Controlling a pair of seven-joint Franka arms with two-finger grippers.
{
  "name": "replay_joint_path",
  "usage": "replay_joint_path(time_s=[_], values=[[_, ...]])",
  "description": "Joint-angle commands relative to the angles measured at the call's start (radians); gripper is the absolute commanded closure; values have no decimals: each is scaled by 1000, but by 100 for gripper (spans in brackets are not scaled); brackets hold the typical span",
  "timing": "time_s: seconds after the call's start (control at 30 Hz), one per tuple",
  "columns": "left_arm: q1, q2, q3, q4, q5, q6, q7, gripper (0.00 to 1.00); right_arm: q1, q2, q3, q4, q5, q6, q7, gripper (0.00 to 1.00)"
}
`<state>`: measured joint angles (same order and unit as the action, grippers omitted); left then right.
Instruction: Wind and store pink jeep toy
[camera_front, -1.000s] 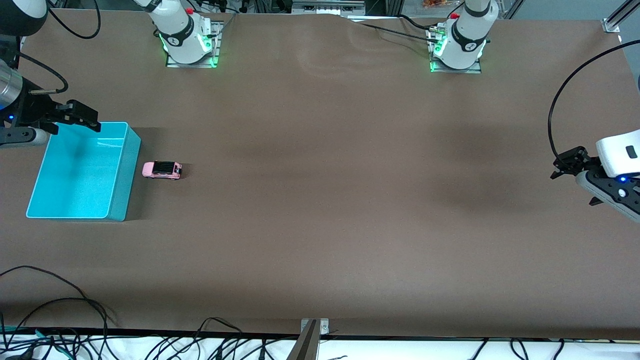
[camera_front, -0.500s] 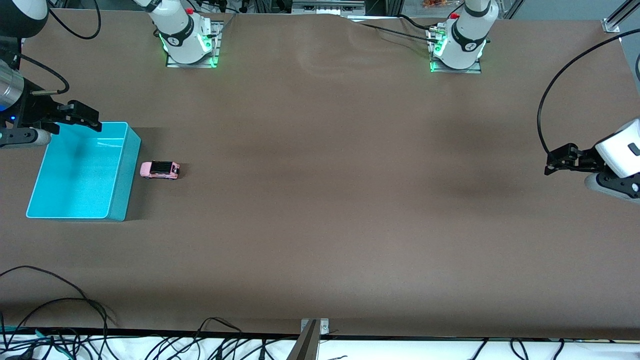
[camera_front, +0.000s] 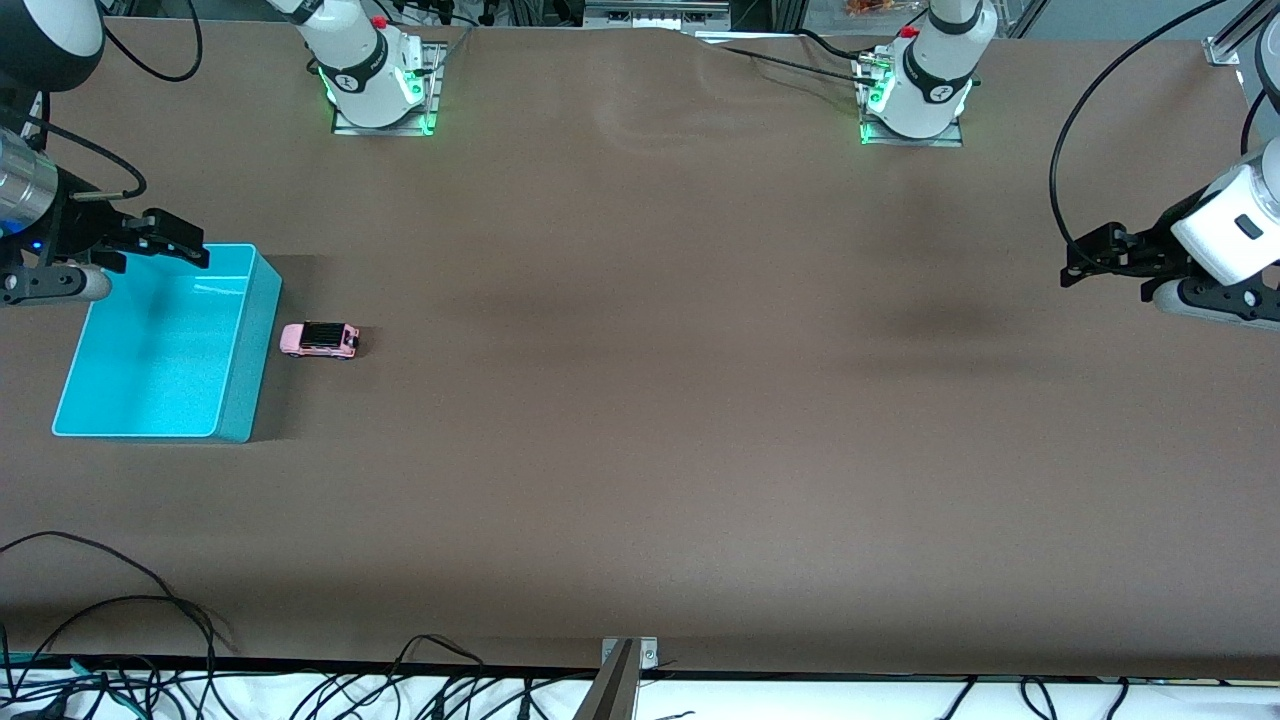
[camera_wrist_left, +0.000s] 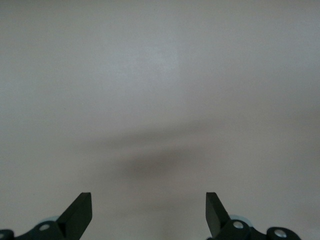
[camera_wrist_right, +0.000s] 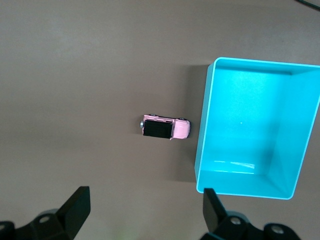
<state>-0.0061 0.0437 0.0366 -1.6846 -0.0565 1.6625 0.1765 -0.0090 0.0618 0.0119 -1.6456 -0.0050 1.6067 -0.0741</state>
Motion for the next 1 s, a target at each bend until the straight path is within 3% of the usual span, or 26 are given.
replay_joint_path(time_s=[0.0, 0.4, 0.77, 0.97], values=[[5, -21, -6, -23, -26, -6, -19, 0, 0, -36, 0, -114, -3, 100, 7, 0], [-6, -11, -7, -17, -16, -7, -23, 0, 0, -39, 2, -344, -4, 346, 5, 0], [6, -4, -3, -17, -16, -7, -20, 0, 0, -4, 3, -566, -4, 650, 7, 0], [6, 18, -1, 31, -17, -4, -28, 0, 0, 30, 3, -600, -1, 677, 7, 0]])
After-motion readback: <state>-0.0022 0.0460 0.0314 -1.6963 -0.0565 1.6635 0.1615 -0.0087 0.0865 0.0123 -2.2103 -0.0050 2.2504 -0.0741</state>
